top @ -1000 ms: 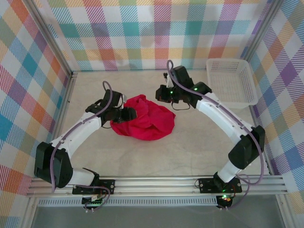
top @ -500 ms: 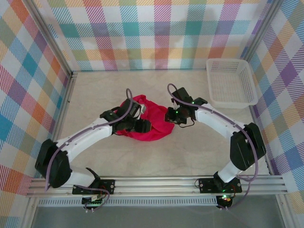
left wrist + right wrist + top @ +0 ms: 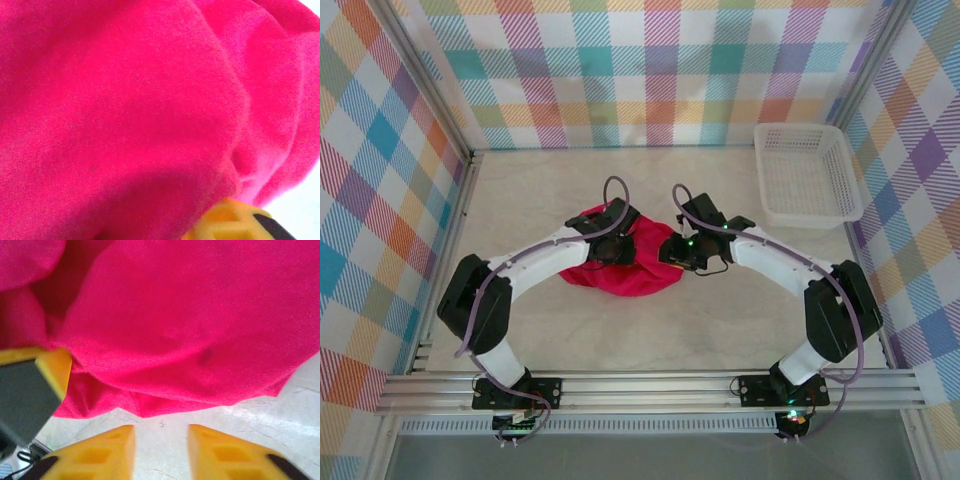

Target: Fold the inside-out t-shirt

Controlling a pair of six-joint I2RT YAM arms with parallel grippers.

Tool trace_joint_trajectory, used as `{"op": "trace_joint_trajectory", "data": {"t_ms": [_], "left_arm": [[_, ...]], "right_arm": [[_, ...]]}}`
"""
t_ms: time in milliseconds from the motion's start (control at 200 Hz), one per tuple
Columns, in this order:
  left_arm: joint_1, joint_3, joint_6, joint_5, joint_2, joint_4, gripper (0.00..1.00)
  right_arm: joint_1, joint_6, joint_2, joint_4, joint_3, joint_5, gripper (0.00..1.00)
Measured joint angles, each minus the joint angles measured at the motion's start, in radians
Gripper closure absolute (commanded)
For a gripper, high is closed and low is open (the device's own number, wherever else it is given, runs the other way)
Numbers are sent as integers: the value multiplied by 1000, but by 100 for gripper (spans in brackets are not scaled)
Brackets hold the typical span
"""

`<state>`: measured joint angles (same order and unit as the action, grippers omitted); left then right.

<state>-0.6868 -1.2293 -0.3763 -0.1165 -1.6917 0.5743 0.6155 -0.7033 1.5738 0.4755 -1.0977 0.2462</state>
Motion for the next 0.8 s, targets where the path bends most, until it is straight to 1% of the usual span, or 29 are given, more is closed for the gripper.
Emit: {"op": "trace_joint_trajectory", "data": {"t_ms": [80, 170, 280, 385, 405, 435, 515, 565, 585, 590, 615, 720, 800], "left_arm": [[0, -7, 6, -20, -29, 3, 100], [0, -8, 6, -35, -43, 19, 100], [1, -35, 3, -42, -43, 61, 100], [3, -91, 3, -39, -33, 110, 100], [4, -105, 3, -35, -27, 122, 100], [8, -124, 3, -30, -18, 137, 100], [18, -179, 3, 2, 20, 182, 100], [28, -217, 3, 27, 51, 206, 100], [34, -233, 4, 43, 65, 216, 100], [35, -236, 3, 44, 68, 217, 100], [44, -257, 4, 61, 85, 229, 100], [90, -343, 5, 133, 152, 273, 100], [138, -412, 8, 192, 186, 301, 100]], "right_arm": [[23, -1, 21, -27, 0, 13, 44], [43, -16, 50, -51, 0, 17, 38], [60, -19, 109, -76, -13, 16, 36], [61, -23, 205, -96, -63, 8, 35], [61, -23, 224, -98, -75, 6, 37], [61, -23, 252, -102, -95, 0, 42], [58, -29, 323, -101, -163, -32, 68], [56, -24, 347, -93, -201, -62, 87], [54, -24, 351, -89, -214, -76, 92], [53, -24, 352, -88, -216, -77, 92], [49, -20, 352, -80, -231, -92, 100], [15, -5, 324, -41, -288, -133, 100], [-20, 24, 251, 3, -311, -148, 100]]}}
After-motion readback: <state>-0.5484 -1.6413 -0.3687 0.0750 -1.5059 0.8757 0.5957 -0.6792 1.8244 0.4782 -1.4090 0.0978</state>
